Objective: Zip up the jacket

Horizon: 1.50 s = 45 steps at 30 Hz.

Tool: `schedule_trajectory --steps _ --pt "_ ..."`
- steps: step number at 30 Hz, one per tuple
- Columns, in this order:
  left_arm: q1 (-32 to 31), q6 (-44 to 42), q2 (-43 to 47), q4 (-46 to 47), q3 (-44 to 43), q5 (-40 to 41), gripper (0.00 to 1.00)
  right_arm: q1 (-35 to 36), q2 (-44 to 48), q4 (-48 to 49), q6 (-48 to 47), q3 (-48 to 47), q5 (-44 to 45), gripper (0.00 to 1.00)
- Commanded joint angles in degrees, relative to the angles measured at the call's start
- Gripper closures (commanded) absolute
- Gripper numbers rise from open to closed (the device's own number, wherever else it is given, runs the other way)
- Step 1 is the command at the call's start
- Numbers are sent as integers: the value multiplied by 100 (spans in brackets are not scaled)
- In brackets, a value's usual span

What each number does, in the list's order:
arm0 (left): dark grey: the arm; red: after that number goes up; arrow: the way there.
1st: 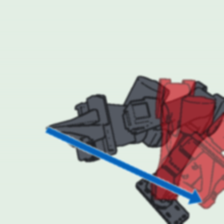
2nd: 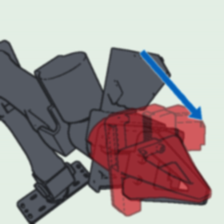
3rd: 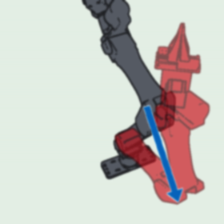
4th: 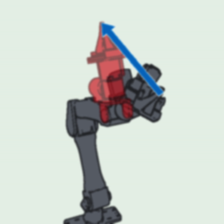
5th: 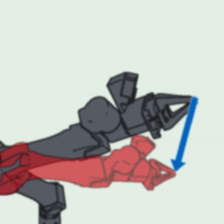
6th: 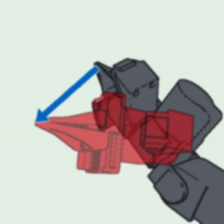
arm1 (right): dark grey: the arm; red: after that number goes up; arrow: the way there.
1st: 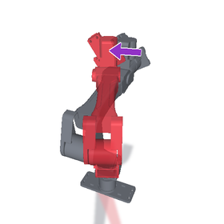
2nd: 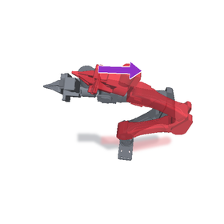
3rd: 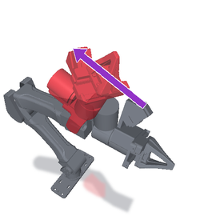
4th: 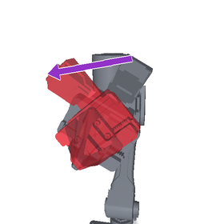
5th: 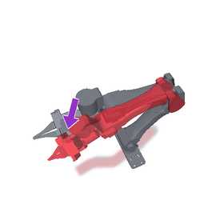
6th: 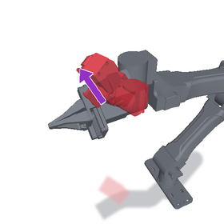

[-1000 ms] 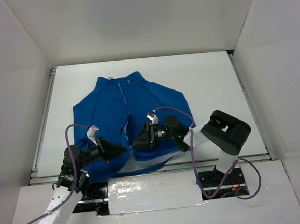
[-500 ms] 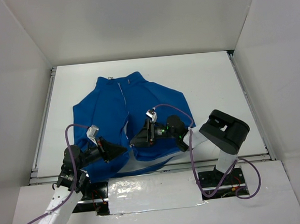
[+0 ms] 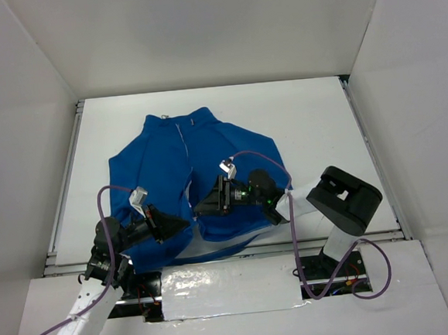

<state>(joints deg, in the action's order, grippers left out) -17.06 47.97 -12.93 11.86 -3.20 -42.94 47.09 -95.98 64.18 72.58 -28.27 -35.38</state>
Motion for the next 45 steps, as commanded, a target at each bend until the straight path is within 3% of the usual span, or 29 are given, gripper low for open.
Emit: schedule_trajectory --steps 1,9,14,21,24,40,45 --pt "-17 -77 -25 352 -128 -127 100 -16 299 -475 -375 -292 224 31" --pt "-17 -68 1 352 -119 -118 100 -16 291 -389 -402 -319 198 34" --pt "-17 -86 1 317 -128 -110 100 -16 264 -310 -376 -293 136 49" --pt "-17 -86 1 344 -119 -101 100 -24 212 -389 -341 -293 154 59" --pt "-8 -103 1 317 -137 -83 100 -7 194 -380 -332 -284 136 69" --pt "-8 -121 -8 291 -154 -66 100 72 115 -591 -350 -196 136 76" --pt "-8 -130 -8 282 -154 -57 100 90 133 -582 -323 -205 127 90"
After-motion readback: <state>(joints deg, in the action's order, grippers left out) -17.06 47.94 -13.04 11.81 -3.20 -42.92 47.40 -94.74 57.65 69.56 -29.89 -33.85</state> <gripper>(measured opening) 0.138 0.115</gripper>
